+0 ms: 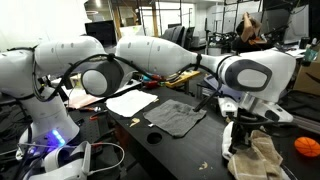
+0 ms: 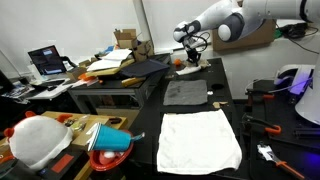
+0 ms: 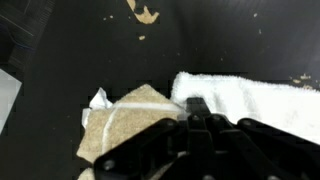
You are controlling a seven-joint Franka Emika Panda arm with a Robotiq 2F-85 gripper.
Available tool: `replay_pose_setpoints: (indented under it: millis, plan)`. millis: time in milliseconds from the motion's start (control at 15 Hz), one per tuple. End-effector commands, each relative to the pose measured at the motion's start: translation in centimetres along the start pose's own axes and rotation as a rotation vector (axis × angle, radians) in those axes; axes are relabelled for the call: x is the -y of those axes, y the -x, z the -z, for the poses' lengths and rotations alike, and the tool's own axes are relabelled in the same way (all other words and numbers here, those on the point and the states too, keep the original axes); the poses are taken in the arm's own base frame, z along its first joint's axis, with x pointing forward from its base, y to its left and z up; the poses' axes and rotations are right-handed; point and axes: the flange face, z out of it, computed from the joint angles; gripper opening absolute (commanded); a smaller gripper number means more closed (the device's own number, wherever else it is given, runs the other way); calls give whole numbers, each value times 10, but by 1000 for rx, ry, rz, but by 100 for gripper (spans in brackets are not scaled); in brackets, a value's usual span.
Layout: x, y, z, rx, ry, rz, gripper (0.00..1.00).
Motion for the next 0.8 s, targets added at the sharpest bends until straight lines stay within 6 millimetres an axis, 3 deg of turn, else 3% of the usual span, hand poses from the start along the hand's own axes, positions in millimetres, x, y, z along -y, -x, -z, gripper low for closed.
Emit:
replay_pose_setpoints:
  millis: [0,267,533,733]
  plan:
    - [3,12,6,81,32,99,0]
    - [20,16,6,82,63,217,0]
    - [53,13,18,-22,115,310,0]
    - [66,9,22,-88,179,345,0]
